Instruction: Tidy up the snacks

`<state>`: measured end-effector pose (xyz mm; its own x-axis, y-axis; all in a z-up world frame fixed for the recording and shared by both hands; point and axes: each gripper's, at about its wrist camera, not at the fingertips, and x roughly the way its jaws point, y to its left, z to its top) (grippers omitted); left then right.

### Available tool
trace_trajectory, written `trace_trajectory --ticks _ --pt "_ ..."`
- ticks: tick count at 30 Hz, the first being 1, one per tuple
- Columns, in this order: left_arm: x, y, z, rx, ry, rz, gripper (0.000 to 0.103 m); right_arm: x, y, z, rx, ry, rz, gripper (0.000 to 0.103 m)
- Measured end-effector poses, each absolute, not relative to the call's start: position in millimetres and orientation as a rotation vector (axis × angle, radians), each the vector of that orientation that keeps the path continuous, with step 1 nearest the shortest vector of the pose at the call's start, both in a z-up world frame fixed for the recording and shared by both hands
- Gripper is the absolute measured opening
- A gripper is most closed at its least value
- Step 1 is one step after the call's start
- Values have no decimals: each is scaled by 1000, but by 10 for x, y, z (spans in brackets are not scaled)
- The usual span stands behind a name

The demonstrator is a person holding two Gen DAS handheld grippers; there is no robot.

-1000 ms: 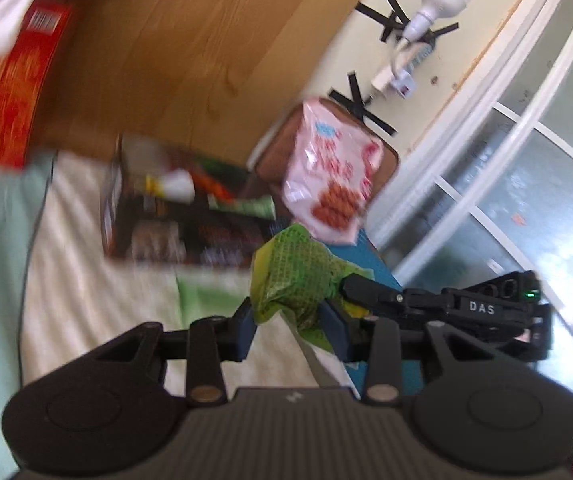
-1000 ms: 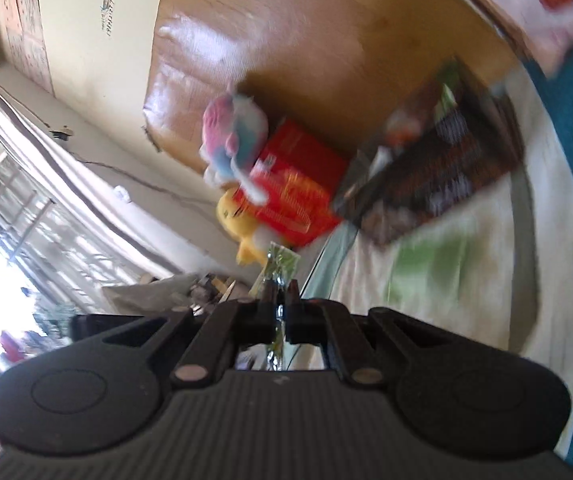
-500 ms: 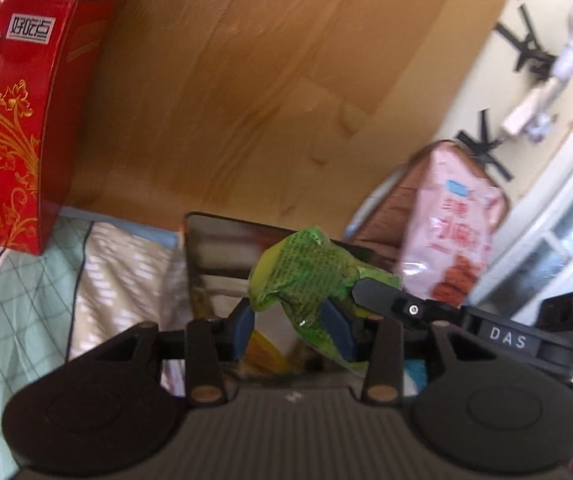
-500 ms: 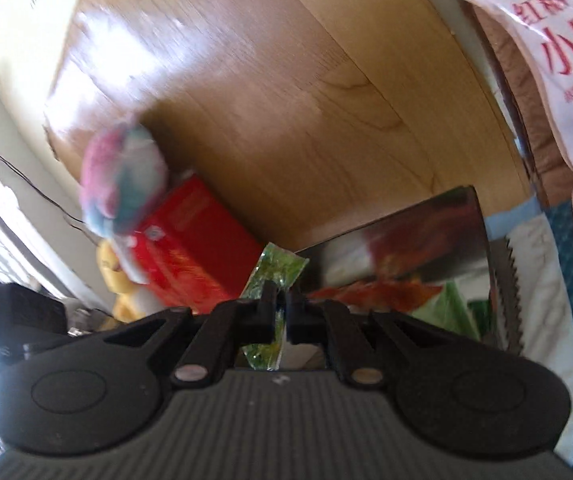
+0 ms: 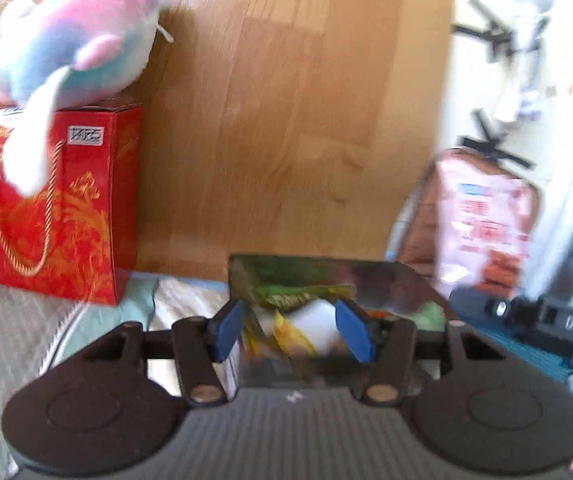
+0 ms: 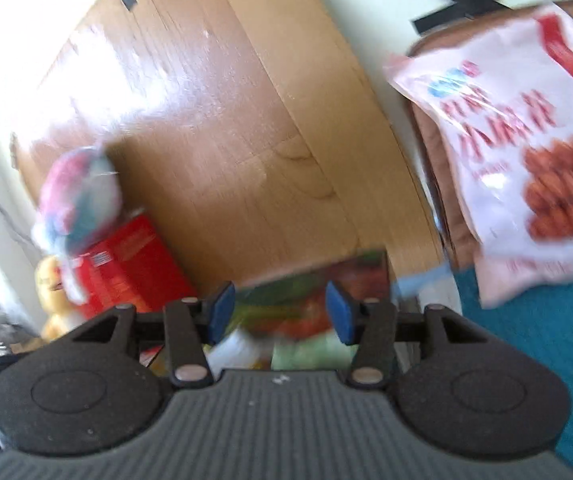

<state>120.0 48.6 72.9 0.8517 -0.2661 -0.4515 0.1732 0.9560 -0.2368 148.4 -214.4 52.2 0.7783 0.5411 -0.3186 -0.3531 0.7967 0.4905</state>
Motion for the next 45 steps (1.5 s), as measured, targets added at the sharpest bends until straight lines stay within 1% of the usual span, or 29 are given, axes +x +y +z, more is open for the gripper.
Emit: trace_trajectory --ticks 1,3,7,9,10,11,12,14,22,23,25,27,30,36,39,44,45 --pt "1076 496 692 -203 506 -255 53 1360 -2195 461 426 500 524 53" --pt "991 468 543 -232 576 -303 53 1161 -2231 305 402 568 541 53" --pt "1209 330 157 -305 776 -349 53 1108 -2076 27 333 685 494 53" --pt "1259 284 46 -342 826 -370 52 1135 -2008 -55 334 726 502 47" --pt "1231 251 46 -331 810 -363 50 1105 -2000 -60 324 715 503 45" --pt "1214 226 41 -325 816 -370 46 1087 -1984 -60 316 720 515 36" --pt "1183 211 41 -331 822 -381 40 1069 -1986 -59 333 732 532 30" --pt "1078 185 38 -323 827 -382 40 1007 -2004 -45 366 752 537 26" --pt "405 286 50 -307 832 -402 41 447 -1841 23 292 750 596 25" --pt "310 304 50 -309 836 -411 39 364 -1823 20 285 761 613 25" --pt "105 317 52 -300 827 -420 39 190 -1797 -1 260 774 632 24" --pt "-87 304 43 -279 820 -424 39 2 -1774 -21 233 771 659 20" --pt "-320 245 58 -216 800 -406 39 -216 -1748 -27 195 747 668 20" --pt "-488 179 78 -165 786 -354 40 -417 -1775 -66 216 714 651 21" --pt "-498 196 100 -165 791 -334 41 -432 -1787 2 202 687 633 21" --pt "-401 276 119 -181 798 -293 43 -248 -1848 111 200 642 576 22" --pt "-371 287 126 -183 799 -285 45 -183 -1858 115 205 642 561 23"
